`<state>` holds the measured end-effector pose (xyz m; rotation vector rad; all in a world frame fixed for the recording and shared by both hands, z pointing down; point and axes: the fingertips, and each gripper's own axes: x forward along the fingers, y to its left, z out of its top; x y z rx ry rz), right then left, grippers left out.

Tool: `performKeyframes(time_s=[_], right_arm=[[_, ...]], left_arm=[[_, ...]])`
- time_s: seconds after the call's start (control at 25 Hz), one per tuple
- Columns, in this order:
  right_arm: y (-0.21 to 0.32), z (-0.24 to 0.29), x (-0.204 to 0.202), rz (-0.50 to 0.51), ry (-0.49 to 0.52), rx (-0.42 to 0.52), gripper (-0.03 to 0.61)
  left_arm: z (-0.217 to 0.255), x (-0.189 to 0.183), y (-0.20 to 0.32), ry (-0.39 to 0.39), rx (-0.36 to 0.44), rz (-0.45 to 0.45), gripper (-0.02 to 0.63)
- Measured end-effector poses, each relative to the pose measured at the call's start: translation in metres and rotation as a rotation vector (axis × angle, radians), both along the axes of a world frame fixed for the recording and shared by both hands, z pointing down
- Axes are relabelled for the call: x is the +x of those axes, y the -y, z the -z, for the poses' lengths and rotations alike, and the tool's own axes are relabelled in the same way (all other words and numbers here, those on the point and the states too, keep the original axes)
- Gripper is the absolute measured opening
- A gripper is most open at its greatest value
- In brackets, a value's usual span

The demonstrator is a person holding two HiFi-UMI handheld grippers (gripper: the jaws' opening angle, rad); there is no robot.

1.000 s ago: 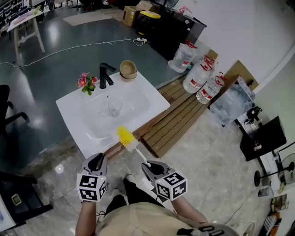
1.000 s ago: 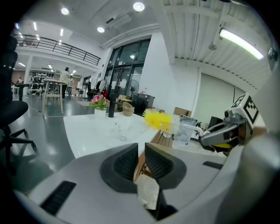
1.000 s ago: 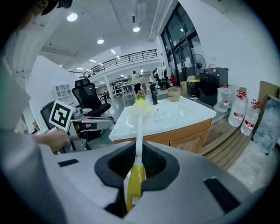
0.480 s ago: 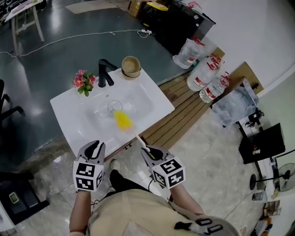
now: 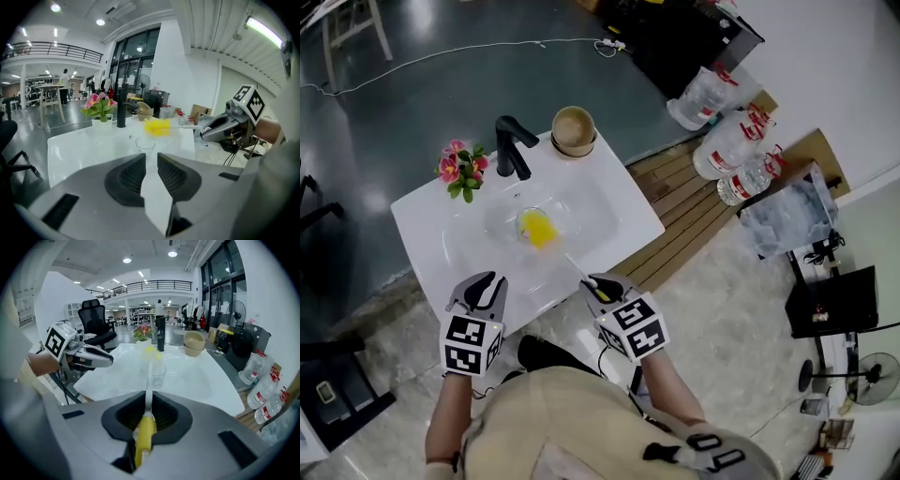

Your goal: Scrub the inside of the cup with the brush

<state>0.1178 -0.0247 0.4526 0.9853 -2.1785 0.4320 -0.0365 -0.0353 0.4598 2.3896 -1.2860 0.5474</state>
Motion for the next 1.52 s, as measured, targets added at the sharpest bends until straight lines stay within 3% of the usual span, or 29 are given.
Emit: performKeyframes(time_s=[0.28, 0.52, 0.68, 0.92, 1.08, 1.28, 1.52], right_arm=[[0.028, -0.013, 0.003, 0.131, -0.161, -0.004, 0.049], [0.051, -0.022, 0.008, 0.296, -0.387, -0.001, 0.049], [0.068, -0.024, 0.011, 0.386, -0.486, -0.005, 0.049], [0.086, -0.013, 0.006, 0.533, -0.643, -0.016, 0.049], [0.102, -0.007, -0.003, 0.623, -0.766, -0.011, 0.049], [0.111, -0.006, -0.008, 0.642, -0.85, -0.033, 0.049], [0.11, -0.014, 0.002, 0.588, -0.896, -0.083, 0.049]], left_arm=[[-0.002, -0.006, 0.034, 0.029, 0.015, 0.034, 0.064], [-0.015, 0.005, 0.061, 0.093, 0.004, -0.02, 0.066], [-0.028, 0.019, 0.084, 0.153, 0.006, -0.081, 0.075], [-0.057, 0.04, 0.097, 0.194, -0.078, -0.152, 0.101], [-0.07, 0.03, 0.106, 0.237, -0.092, -0.164, 0.104], [-0.089, 0.026, 0.107, 0.203, -0.163, -0.199, 0.129], [-0.105, 0.035, 0.111, 0.241, -0.203, -0.265, 0.137]])
